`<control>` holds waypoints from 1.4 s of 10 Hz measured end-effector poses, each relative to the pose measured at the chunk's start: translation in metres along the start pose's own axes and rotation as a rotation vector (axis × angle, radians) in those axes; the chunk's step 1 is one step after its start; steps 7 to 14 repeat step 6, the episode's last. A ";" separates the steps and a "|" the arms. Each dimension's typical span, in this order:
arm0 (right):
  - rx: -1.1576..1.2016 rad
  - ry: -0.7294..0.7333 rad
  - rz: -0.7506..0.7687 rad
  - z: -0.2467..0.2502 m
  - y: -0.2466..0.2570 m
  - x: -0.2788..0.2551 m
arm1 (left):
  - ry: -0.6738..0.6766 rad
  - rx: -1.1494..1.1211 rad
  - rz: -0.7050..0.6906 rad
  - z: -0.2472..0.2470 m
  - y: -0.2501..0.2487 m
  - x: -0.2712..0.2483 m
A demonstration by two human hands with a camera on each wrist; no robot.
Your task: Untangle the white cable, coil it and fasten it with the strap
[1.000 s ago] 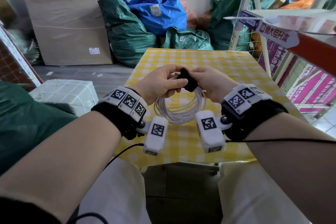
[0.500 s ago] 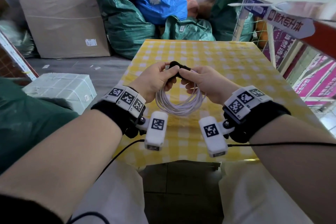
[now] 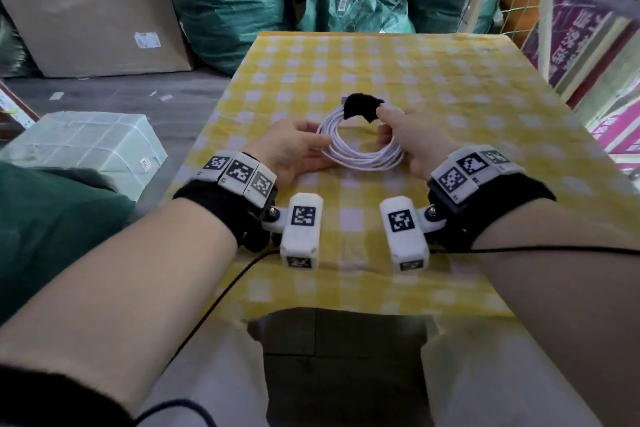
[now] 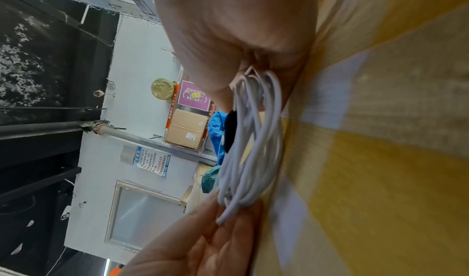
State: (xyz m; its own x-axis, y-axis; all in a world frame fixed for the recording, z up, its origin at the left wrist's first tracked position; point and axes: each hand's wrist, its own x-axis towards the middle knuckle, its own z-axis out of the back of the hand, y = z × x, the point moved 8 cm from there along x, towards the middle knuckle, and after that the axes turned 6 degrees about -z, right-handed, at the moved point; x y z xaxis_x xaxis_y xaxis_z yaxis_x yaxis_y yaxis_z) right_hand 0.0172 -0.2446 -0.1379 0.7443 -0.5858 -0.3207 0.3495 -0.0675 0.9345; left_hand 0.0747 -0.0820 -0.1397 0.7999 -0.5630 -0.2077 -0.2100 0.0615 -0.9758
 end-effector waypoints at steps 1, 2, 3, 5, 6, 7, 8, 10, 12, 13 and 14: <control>-0.100 -0.062 0.014 0.003 0.002 0.009 | -0.065 -0.008 0.020 0.004 0.003 0.006; -0.240 -0.111 0.050 0.006 0.004 0.010 | -0.097 0.051 0.020 0.006 0.004 0.008; -0.295 -0.114 0.058 0.008 0.007 0.003 | -0.134 0.103 0.022 0.008 0.004 0.006; -0.268 0.002 -0.015 0.016 0.007 -0.012 | -0.076 0.107 0.110 0.001 0.000 -0.013; -0.158 0.013 0.007 0.022 0.017 -0.025 | -0.102 0.138 0.076 0.004 -0.013 -0.021; -0.158 0.013 0.007 0.022 0.017 -0.025 | -0.102 0.138 0.076 0.004 -0.013 -0.021; -0.158 0.013 0.007 0.022 0.017 -0.025 | -0.102 0.138 0.076 0.004 -0.013 -0.021; -0.158 0.013 0.007 0.022 0.017 -0.025 | -0.102 0.138 0.076 0.004 -0.013 -0.021; -0.158 0.013 0.007 0.022 0.017 -0.025 | -0.102 0.138 0.076 0.004 -0.013 -0.021; -0.158 0.013 0.007 0.022 0.017 -0.025 | -0.102 0.138 0.076 0.004 -0.013 -0.021; -0.158 0.013 0.007 0.022 0.017 -0.025 | -0.102 0.138 0.076 0.004 -0.013 -0.021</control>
